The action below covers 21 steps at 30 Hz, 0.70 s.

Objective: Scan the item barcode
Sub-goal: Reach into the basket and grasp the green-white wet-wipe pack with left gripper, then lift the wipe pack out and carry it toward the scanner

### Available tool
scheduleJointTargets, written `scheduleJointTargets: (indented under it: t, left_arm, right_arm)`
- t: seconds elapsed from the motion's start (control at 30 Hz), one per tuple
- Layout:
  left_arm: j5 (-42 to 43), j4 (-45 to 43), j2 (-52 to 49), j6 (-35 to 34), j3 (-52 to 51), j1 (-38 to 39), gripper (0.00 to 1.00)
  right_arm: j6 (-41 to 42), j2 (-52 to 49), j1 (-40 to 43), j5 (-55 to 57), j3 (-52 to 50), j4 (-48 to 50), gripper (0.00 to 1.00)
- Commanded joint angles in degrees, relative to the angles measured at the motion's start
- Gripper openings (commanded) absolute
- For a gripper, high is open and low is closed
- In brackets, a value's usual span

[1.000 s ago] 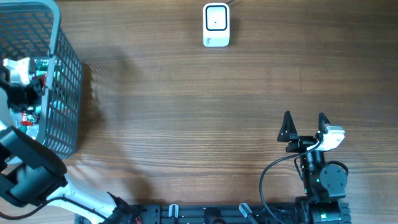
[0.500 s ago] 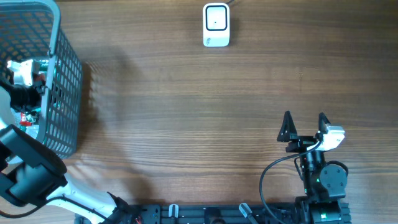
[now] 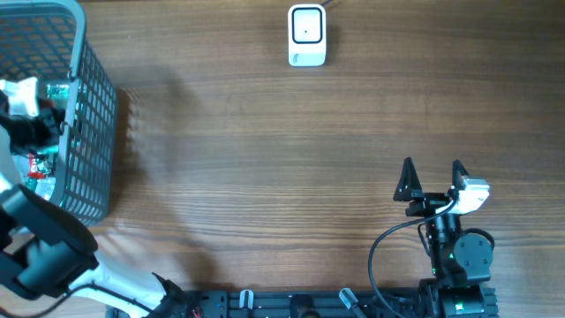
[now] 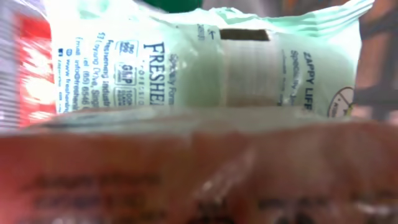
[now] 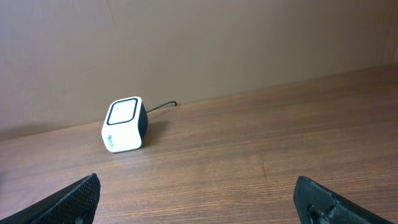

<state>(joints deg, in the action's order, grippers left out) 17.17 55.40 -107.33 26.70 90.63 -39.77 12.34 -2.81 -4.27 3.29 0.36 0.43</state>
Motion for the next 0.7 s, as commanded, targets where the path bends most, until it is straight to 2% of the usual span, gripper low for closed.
scheduleJointTargets:
  t: [0.0,0.27,0.53,0.67]
  left_arm:
    - [0.15,-1.11,8.63,-1.05,4.83,-0.26,0.59]
    - [-1.81,-5.14,17.88,-6.84,8.92,-0.26,0.60]
    - [-1.51,-9.60,29.68,-19.30,12.04,-0.02,0.58]
    - [-1.55,-8.74,36.17,-24.50,12.04,3.56,0.57]
  right_arm:
    - [-0.33,0.00,0.22,0.57,-0.04,0.33,1.00]
    - [-0.28,0.00,0.22,0.57,-0.04,0.33,1.00]
    - [-0.31,0.00,0.22,0.59,-0.04,0.33,1.00]
    - [-0.28,0.00,0.22,0.59,-0.04,0.33,1.00]
